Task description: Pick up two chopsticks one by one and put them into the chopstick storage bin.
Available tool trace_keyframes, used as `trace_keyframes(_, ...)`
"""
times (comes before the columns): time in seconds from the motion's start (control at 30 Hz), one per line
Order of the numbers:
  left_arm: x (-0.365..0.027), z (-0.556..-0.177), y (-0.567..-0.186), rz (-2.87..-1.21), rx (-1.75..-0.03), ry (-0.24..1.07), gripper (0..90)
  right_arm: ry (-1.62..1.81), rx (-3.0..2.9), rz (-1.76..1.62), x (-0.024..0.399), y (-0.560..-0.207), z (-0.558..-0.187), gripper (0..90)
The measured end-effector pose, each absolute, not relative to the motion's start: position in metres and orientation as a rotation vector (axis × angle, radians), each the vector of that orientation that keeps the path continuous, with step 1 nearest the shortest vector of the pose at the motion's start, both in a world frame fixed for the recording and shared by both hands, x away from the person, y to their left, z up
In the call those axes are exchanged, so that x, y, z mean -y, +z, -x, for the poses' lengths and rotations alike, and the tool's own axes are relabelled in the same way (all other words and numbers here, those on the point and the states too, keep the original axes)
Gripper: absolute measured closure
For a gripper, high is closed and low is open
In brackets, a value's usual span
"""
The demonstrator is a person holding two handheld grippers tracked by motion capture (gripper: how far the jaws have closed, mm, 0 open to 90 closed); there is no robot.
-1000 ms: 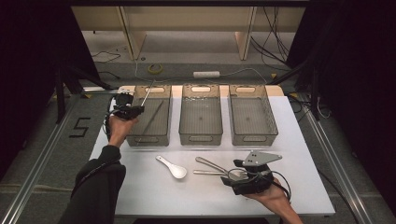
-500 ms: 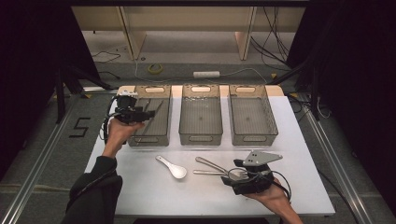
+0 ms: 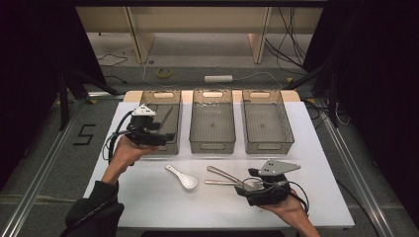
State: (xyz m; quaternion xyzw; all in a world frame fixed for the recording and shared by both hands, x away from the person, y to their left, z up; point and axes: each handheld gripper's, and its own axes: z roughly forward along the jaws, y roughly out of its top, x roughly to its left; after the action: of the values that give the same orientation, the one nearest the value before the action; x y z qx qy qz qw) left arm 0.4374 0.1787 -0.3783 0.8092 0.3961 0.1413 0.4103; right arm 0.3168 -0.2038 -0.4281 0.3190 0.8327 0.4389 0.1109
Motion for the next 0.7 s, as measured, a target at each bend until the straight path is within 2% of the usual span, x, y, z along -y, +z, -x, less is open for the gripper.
trace_keyframes(0.7, -0.153, -0.415, -0.393, -2.122, -0.914, 0.292, 18.9, 1.326, -2.409, -0.973, 0.21, -0.428, -0.318, 23.5)
